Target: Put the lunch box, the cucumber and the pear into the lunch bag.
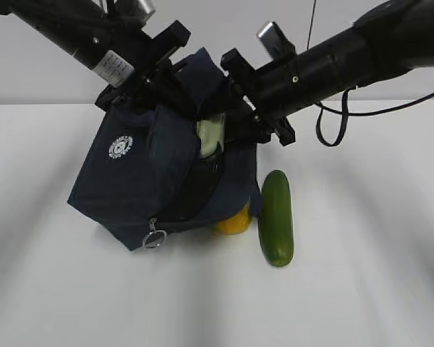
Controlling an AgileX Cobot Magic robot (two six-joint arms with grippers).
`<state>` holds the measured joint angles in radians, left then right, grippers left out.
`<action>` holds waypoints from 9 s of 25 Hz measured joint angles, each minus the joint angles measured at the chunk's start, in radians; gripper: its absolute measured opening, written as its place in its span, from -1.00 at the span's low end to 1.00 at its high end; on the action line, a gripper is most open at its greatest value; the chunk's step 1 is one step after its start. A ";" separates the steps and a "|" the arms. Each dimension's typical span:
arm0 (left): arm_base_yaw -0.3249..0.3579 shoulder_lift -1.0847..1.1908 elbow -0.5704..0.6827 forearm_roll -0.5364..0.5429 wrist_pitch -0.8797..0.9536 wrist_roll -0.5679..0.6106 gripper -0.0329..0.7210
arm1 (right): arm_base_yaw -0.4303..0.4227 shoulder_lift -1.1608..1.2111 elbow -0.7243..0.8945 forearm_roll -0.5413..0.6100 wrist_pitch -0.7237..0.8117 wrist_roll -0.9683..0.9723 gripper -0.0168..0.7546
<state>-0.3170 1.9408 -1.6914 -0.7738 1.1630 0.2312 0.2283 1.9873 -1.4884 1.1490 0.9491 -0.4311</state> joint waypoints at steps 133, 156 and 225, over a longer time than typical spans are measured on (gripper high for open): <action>0.234 0.001 -0.002 0.080 0.053 0.056 -0.91 | 0.122 0.327 -0.476 -0.046 0.204 0.230 0.71; 0.234 0.001 -0.002 0.083 0.053 0.056 -0.91 | 0.098 0.010 -0.356 -0.766 0.280 0.262 0.52; 0.234 0.001 -0.002 0.089 0.053 0.056 -0.91 | 0.151 -0.052 0.465 0.303 -0.533 -0.970 0.11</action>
<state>-0.0827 1.9414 -1.6934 -0.6846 1.2156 0.2871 0.3791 1.9353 -1.0235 1.4516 0.4159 -1.4013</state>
